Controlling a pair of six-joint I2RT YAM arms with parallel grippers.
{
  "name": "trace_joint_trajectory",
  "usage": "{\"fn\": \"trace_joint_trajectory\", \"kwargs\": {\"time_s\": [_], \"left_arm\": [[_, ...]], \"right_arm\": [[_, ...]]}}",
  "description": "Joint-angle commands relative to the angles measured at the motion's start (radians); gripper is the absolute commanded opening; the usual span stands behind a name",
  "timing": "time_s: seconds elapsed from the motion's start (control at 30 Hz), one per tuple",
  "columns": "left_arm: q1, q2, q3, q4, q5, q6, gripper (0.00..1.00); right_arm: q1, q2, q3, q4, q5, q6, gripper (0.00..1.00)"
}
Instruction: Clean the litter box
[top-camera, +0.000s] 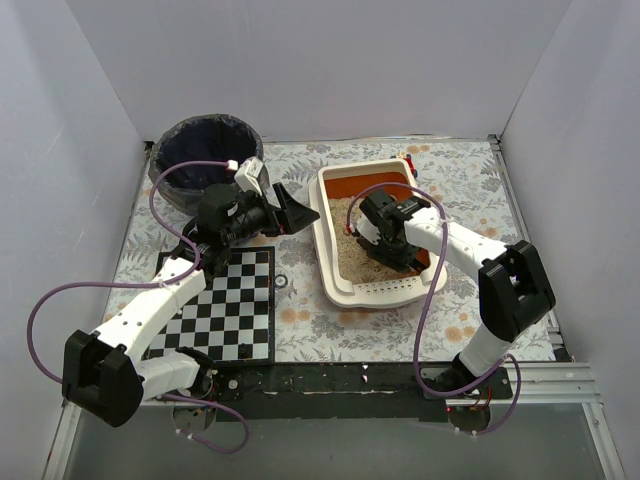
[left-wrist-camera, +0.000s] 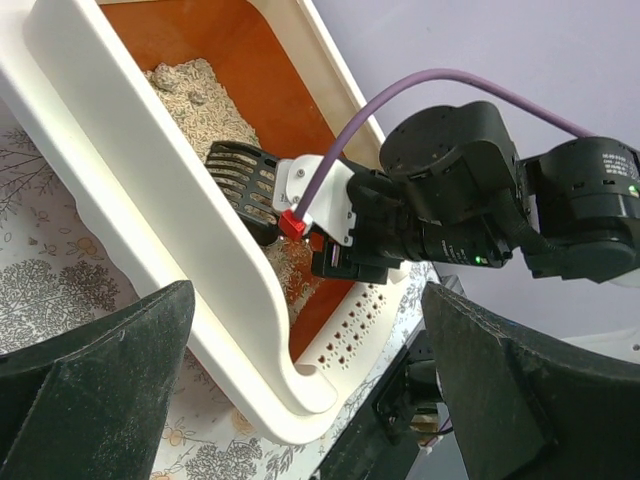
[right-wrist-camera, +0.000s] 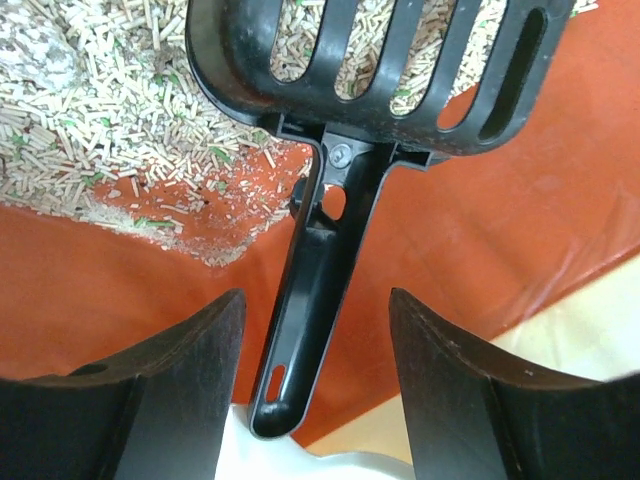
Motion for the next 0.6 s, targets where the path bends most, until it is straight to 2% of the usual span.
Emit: {"fn": "trace_joint_trajectory", "kwargs": {"time_s": [0.0,0.13,0.27,0.43,0.57], "left_arm": [[-0.005,-0.022,0.026,-0.013,-0.05,0.021,0.98],[-0.005,-0.019,0.031,-0.016,-0.047,0.021,0.98],[-0.005,-0.019,0.029,-0.016,-0.046,0.015,0.98],[-0.005,-0.03,0.024,-0.013,-0.043,0.0,0.98],[-0.005,-0.016,0.023,-0.007,-0.041,-0.013,0.98]], "right_arm": [[-0.001,0.006,-0.029,0.055,0.023,-0.021,0.65],[-0.001,0.032,-0.025,0.077,0.023,-0.031,0.54],[-0.003,0.031,-0.005,0.096,0.023,-0.022,0.38],[0.0,-0.001,0.035,0.126,-0.009,-0.016,0.28],[0.0,-0.014,0.038,0.147,-0.028,-0.016,0.24]]}}
